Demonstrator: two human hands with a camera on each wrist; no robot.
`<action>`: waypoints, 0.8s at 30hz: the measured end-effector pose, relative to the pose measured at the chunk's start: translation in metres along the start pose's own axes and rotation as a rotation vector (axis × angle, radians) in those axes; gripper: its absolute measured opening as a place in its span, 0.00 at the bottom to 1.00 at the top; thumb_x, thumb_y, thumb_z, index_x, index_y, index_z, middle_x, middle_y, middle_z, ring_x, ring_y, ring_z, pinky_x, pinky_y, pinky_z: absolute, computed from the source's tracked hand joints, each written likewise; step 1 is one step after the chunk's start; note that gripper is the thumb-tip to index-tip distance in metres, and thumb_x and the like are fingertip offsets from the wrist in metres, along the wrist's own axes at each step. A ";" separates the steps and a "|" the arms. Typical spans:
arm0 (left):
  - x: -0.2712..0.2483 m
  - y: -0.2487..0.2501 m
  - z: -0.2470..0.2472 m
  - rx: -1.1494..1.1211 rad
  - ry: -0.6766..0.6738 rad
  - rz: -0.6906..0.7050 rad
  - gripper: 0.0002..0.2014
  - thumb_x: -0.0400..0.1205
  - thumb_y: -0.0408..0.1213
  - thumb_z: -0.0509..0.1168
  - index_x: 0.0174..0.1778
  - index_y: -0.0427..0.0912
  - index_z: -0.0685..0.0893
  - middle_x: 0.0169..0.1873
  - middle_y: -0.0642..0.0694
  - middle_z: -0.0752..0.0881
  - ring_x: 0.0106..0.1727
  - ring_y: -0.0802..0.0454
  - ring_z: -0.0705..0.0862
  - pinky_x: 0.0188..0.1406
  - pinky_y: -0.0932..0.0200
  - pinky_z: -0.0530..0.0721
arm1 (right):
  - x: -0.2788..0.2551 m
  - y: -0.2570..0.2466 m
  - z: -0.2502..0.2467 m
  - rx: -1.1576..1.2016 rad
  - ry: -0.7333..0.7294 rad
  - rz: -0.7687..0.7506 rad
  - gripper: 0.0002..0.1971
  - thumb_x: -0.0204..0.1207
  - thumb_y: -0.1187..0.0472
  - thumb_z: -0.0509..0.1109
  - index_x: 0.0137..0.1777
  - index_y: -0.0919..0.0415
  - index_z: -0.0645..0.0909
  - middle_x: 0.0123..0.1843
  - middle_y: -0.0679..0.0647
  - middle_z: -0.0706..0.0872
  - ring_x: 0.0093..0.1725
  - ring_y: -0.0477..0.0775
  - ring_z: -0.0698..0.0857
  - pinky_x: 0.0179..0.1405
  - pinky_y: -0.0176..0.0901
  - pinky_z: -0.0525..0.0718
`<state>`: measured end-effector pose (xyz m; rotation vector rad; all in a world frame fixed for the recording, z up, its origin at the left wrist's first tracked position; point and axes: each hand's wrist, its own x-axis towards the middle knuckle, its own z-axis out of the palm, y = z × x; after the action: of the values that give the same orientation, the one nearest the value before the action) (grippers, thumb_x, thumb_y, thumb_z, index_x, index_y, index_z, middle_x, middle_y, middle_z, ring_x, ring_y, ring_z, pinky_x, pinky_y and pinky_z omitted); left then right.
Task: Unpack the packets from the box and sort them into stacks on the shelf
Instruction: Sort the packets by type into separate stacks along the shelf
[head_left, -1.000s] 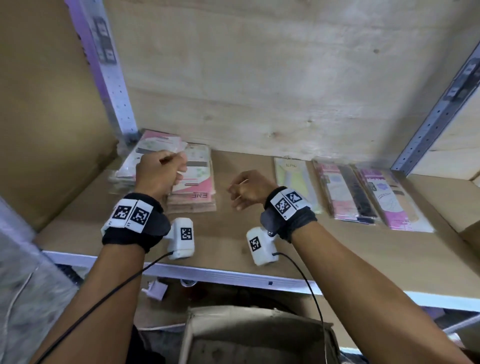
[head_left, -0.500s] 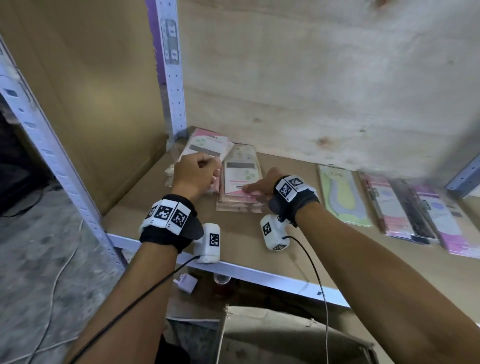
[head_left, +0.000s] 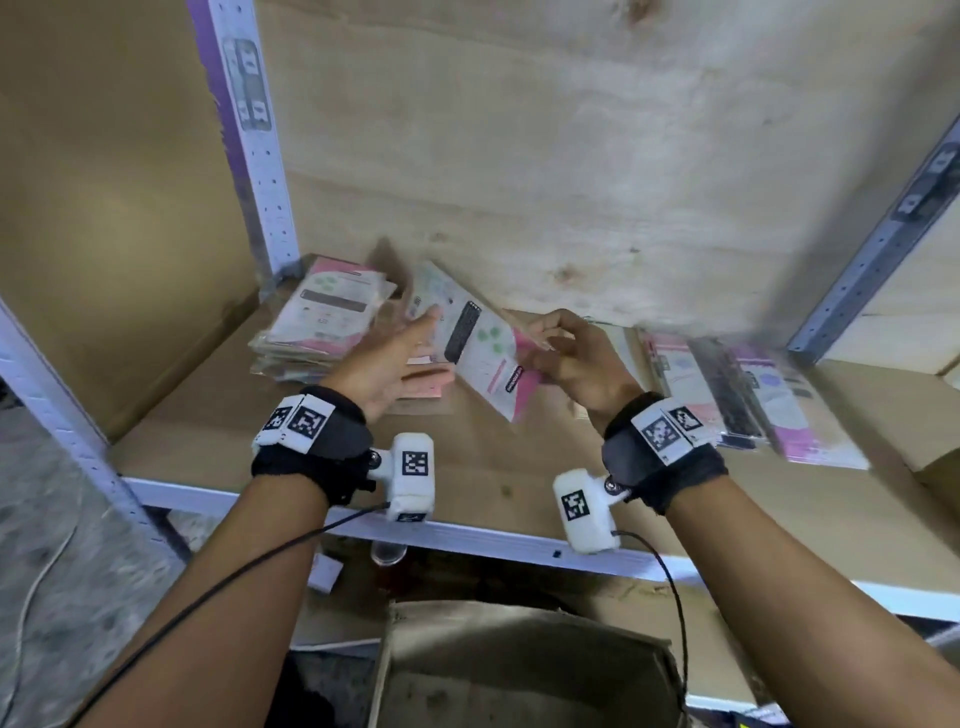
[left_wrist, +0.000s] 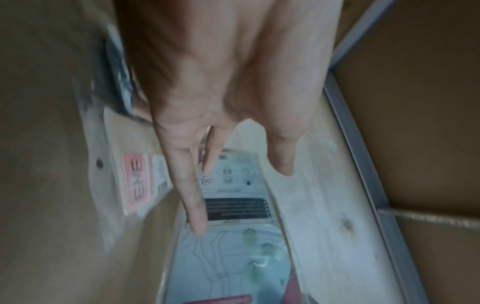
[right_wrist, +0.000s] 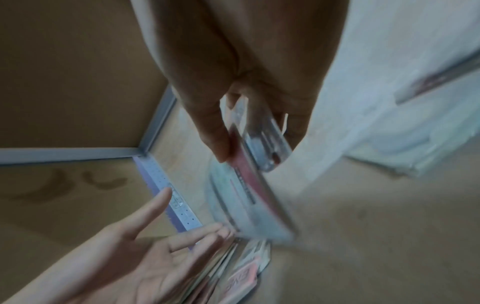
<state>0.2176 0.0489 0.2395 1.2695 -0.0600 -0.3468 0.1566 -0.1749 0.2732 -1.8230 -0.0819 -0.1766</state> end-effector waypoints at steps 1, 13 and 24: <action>0.000 0.001 0.005 -0.096 -0.028 -0.034 0.41 0.68 0.56 0.81 0.73 0.42 0.76 0.68 0.33 0.80 0.58 0.38 0.91 0.51 0.47 0.91 | -0.006 -0.002 -0.004 -0.033 -0.014 -0.053 0.09 0.74 0.78 0.72 0.47 0.66 0.79 0.41 0.64 0.86 0.40 0.63 0.85 0.40 0.58 0.83; 0.009 -0.022 0.041 -0.212 0.145 -0.071 0.08 0.84 0.35 0.70 0.57 0.38 0.85 0.50 0.40 0.90 0.54 0.48 0.89 0.33 0.59 0.90 | -0.032 0.002 -0.045 -0.269 -0.244 -0.082 0.11 0.74 0.51 0.78 0.55 0.51 0.86 0.56 0.46 0.89 0.58 0.39 0.84 0.51 0.19 0.76; 0.004 -0.027 0.067 -0.240 -0.009 -0.073 0.13 0.82 0.37 0.70 0.61 0.38 0.86 0.52 0.41 0.93 0.50 0.52 0.93 0.42 0.57 0.92 | -0.029 0.055 -0.089 0.473 -0.105 0.240 0.18 0.67 0.66 0.78 0.59 0.61 0.87 0.55 0.65 0.90 0.34 0.56 0.84 0.21 0.36 0.83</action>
<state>0.1992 -0.0210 0.2339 1.0341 0.0199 -0.4106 0.1292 -0.2736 0.2377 -1.3552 0.0217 0.1026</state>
